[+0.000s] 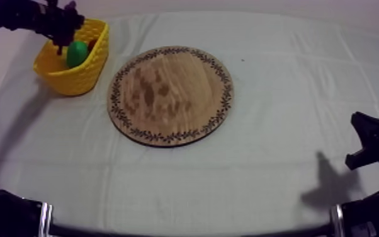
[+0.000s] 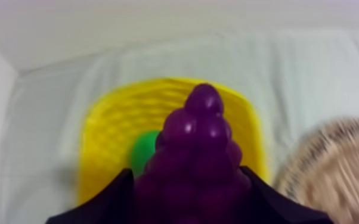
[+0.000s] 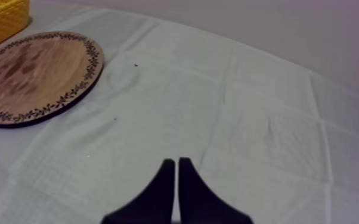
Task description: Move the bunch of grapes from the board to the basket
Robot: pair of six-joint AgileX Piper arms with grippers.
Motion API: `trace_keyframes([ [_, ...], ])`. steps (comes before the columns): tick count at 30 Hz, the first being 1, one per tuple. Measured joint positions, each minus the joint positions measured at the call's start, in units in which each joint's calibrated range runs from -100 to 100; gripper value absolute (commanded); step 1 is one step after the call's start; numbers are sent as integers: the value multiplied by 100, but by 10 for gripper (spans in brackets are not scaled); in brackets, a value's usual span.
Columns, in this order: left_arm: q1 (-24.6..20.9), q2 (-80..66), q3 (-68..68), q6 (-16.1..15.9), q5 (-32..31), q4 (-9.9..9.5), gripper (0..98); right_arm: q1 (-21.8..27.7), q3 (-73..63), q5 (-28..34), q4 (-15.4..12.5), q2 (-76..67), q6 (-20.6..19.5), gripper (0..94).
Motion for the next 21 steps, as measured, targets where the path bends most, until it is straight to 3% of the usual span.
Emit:
trace_keyframes([
  [5, -417, 394, -32, -168, -681, 4, 346, 0, 0, 0, 0, 0, 0, 4],
  [9, -563, 618, 62, -254, -1019, 4, 420, 0, 0, 0, 0, 0, 0, 4],
  [17, -590, 777, 68, -169, -1352, 4, 818, 0, 0, 0, 0, 0, 0, 4],
  [21, -569, 777, 96, -153, -1379, 4, 922, 0, 0, 0, 0, 0, 0, 4],
])
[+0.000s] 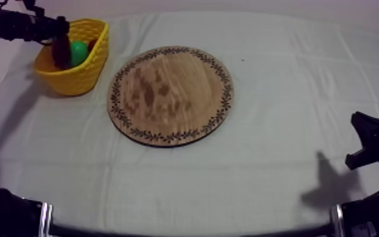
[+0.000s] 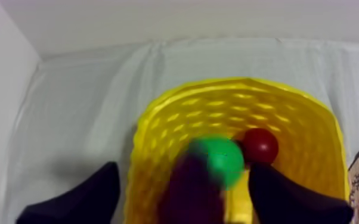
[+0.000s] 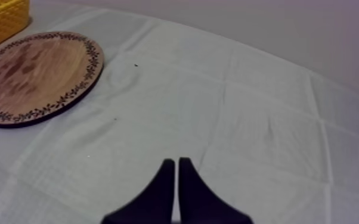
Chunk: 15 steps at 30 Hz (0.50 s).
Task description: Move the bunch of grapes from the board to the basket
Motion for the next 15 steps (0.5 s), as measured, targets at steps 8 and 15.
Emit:
trace_keyframes([
  [8, 100, -319, 114, 267, 414, 7, 785, 0, 0, 0, 0, 0, 0, 4],
  [15, 204, -1283, 333, 802, 962, 7, 476, 0, 0, 0, 0, 0, 0, 4],
])
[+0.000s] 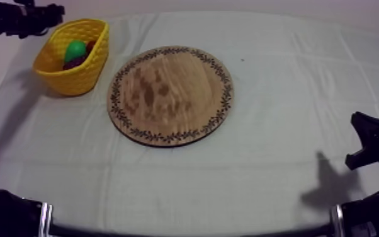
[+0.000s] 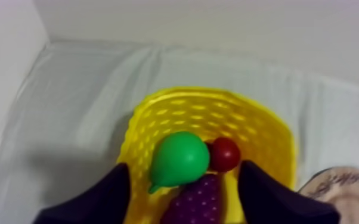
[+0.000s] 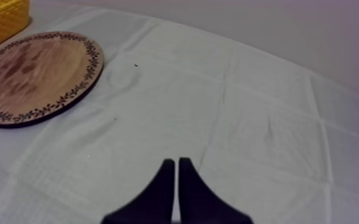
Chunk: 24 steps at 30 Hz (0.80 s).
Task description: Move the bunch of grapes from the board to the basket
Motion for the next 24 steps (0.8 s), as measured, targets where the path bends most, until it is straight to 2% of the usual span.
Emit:
trace_keyframes([
  [3, 0, -552, 178, 271, 49, 0, 372, 0, 0, 0, 0, 0, 0, 4],
  [7, 52, -1440, 566, 603, 168, 0, 143, 0, 0, 0, 0, 0, 0, 4],
  [9, 108, -1936, 833, 714, 189, 0, 70, 0, 0, 0, 0, 0, 0, 4],
  [12, 199, -2632, 1293, 775, 219, 0, 24, 0, 0, 0, 0, 0, 0, 4],
  [17, 367, -3912, 2254, 627, 339, 56, 4, 0, 0, 0, 0, 0, 0, 4],
  [20, 364, -4785, 2934, 375, 550, 394, 1, 0, 0, 0, 0, 0, 0, 4],
  [24, 280, -5859, 3702, -118, 1011, 904, 0, 0, 0, 0, 0, 0, 0, 4],
])
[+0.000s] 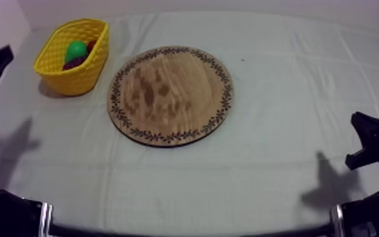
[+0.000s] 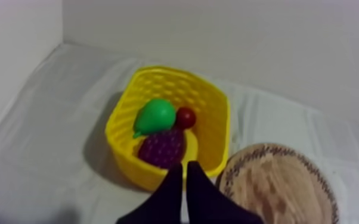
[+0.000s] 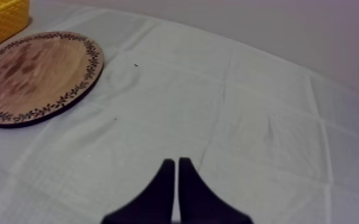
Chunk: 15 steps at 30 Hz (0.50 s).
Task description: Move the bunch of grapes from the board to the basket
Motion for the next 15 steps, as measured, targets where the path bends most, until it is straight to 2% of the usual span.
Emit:
trace_keyframes([
  [2, -40, -607, 424, -269, 205, 267, 0, 0, 0, 0, 0, 0, 0, 4],
  [7, -167, -1979, 1433, -864, 403, 708, 0, 0, 0, 0, 0, 0, 0, 4],
  [11, -246, -2881, 2075, -1201, 527, 793, 0, 0, 0, 0, 0, 0, 0, 4],
  [15, -347, -3548, 2517, -1379, 584, 802, 0, 0, 0, 0, 0, 0, 0, 4],
])
